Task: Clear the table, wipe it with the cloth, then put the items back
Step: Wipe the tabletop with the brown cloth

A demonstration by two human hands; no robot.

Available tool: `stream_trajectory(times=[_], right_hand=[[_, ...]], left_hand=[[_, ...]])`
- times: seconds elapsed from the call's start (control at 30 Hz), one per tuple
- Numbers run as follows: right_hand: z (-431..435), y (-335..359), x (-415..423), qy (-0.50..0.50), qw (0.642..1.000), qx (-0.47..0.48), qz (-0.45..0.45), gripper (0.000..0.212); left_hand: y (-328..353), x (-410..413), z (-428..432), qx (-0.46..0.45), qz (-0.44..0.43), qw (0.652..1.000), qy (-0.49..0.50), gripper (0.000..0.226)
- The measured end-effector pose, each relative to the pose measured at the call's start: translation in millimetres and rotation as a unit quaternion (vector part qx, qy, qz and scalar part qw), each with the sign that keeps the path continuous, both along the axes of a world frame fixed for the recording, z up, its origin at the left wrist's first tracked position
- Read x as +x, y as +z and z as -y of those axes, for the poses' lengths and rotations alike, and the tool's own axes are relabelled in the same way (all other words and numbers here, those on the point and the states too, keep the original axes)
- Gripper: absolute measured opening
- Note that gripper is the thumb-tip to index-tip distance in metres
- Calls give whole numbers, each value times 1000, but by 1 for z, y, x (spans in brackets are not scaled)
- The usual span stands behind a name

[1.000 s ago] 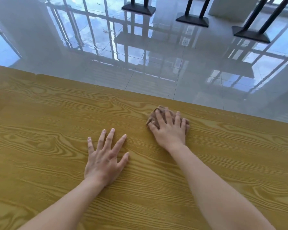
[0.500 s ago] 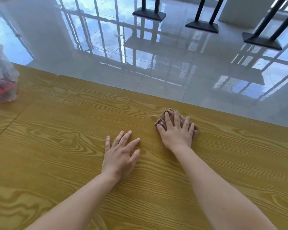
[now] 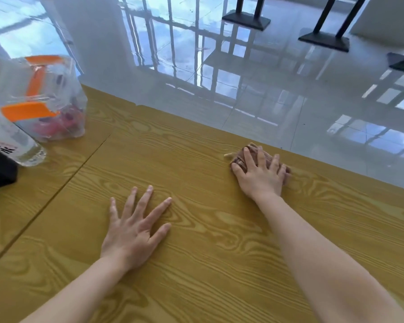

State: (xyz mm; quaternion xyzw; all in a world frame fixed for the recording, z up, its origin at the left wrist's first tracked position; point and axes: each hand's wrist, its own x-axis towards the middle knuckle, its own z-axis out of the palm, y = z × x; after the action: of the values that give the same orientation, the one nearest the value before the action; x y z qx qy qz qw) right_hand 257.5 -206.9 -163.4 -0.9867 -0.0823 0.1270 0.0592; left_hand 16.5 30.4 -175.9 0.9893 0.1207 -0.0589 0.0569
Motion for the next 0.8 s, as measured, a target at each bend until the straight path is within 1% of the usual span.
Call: stream_trajectory(times=[0.07, 0.13, 0.2, 0.23, 0.27, 0.3, 0.33, 0.43, 0.5, 0.53, 0.57, 0.63, 0.67, 0.7, 0.73, 0.77, 0.8], right_hand=[[-43, 3, -16, 51, 999, 2, -1, 69], [-65, 6, -62, 158, 987, 17, 13, 65], [-54, 8, -120, 279, 960, 32, 22, 61], [-38, 10, -136, 324, 945, 27, 23, 60], [-21, 11, -137, 347, 937, 22, 21, 59], [-5, 12, -126, 345, 939, 12, 14, 58], [7, 11, -109, 313, 950, -2, 11, 58], [8, 9, -57, 122, 992, -31, 10, 62], [-24, 3, -41, 15, 1000, -20, 8, 65], [-46, 2, -40, -3, 1000, -9, 4, 66], [-70, 2, -46, 11, 1000, -1, -1, 65], [-109, 2, -82, 108, 994, 13, 5, 61], [-118, 1, -109, 172, 985, 26, 12, 59], [-117, 1, -139, 234, 971, 40, 15, 58], [-105, 1, -167, 291, 955, 45, 17, 56], [-83, 3, -185, 333, 942, 44, 20, 55], [-56, 2, -193, 349, 936, 39, 25, 55]], left_hand=[[-2, -1, -3, -8, 21, 1000, -4, 60], [-4, -4, -6, -35, 43, 998, 7, 59], [-4, -4, -8, -58, 56, 997, 18, 57], [-4, -4, -8, -59, 57, 996, 20, 56], [-5, -3, -10, -57, 56, 997, 19, 55], [-6, -2, -10, -56, 54, 997, 16, 55], [-6, -2, -10, -55, 52, 997, 14, 55], [-6, -3, -9, -56, 55, 997, 12, 57], [-4, -2, -9, -59, 59, 996, 14, 58], [-3, 0, -10, -72, 69, 995, 16, 58], [-3, 2, -10, -97, 88, 991, 21, 57], [-1, 1, -14, -186, 142, 971, 48, 52], [1, -3, -18, -235, 167, 955, 72, 50], [1, -9, -25, -264, 185, 942, 91, 49], [1, -18, -32, -259, 184, 944, 94, 50], [0, -31, -40, -219, 163, 959, 82, 52], [-2, -47, -48, -157, 125, 978, 57, 54]])
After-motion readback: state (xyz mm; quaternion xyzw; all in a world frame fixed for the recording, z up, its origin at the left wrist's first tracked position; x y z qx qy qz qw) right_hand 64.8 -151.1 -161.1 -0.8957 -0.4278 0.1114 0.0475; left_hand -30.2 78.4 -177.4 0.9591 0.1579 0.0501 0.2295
